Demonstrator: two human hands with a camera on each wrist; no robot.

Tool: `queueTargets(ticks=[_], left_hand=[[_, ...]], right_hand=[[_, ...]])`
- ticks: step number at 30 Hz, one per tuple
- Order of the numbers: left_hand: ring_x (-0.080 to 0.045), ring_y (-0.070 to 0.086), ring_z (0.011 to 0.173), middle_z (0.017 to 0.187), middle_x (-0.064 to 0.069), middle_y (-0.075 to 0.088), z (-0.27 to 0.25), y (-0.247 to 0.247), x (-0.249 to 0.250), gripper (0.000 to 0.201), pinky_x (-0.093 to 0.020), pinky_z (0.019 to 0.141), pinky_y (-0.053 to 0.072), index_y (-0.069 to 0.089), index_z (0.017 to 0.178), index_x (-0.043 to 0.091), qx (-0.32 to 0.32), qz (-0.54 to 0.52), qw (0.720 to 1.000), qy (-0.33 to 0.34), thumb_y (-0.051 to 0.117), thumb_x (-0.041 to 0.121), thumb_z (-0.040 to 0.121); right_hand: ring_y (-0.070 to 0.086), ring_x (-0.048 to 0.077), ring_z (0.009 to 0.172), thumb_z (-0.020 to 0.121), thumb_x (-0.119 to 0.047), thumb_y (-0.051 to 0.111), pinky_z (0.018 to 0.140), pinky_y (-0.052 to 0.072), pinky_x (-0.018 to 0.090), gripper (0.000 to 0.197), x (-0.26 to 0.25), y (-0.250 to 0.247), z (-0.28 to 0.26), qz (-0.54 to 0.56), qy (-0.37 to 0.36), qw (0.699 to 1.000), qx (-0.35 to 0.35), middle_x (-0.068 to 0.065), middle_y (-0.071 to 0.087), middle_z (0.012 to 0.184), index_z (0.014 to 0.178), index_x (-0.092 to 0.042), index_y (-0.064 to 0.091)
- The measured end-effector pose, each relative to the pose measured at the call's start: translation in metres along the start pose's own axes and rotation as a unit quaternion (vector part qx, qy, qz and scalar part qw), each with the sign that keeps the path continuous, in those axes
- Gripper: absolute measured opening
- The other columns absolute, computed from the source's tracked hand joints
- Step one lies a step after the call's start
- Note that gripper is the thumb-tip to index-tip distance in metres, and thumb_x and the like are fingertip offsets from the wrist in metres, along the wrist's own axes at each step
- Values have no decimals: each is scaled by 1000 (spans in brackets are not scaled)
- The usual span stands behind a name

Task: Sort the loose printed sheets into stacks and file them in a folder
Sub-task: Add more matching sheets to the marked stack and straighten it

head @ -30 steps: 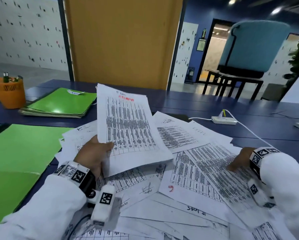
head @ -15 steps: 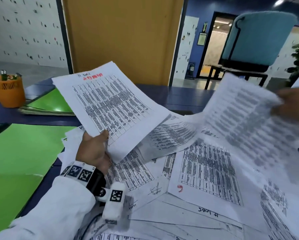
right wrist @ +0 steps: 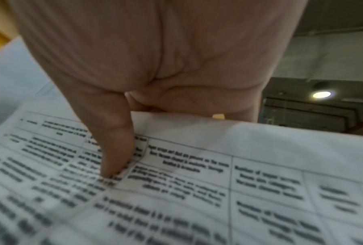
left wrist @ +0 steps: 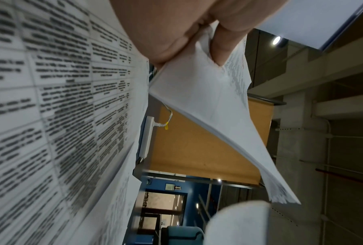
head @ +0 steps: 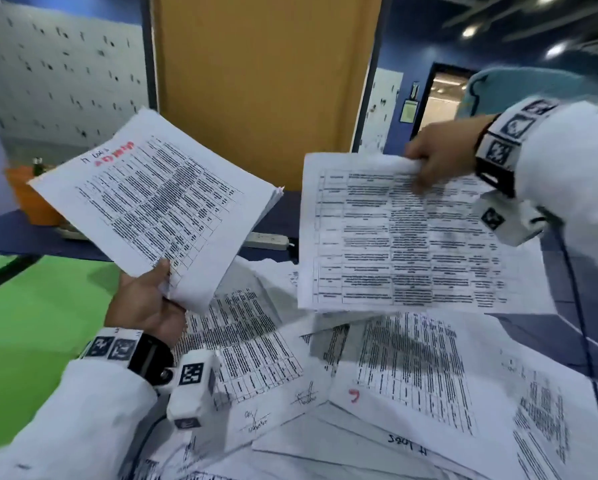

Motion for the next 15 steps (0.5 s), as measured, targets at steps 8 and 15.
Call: queueTargets(ticks=[8, 15], left_hand=[[-30, 64, 123, 144, -13, 60, -4, -3, 2, 31, -40, 66, 65, 53, 132, 15, 22, 69, 997, 37, 53, 8, 102], [-32, 67, 122, 137, -11, 67, 1, 4, 2, 45, -55, 99, 55, 51, 147, 21, -20, 129, 988, 82, 42, 4, 106]], right_hand=[[66, 27, 82, 68, -28, 68, 82, 58, 39, 14, -86, 171, 162, -18, -76, 992, -96, -3, 63, 77, 71, -20, 57], [62, 19, 96, 75, -22, 77, 77, 43, 21, 35, -105, 207, 174, 4, -126, 981, -144, -6, 67, 111, 106, -37, 68]])
Point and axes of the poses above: each hand's wrist, its own z-axis towards the middle knuckle, its own y-axis out of the palm, x = y × z, the point moved 3 cm from there along z, towards the middle knuckle
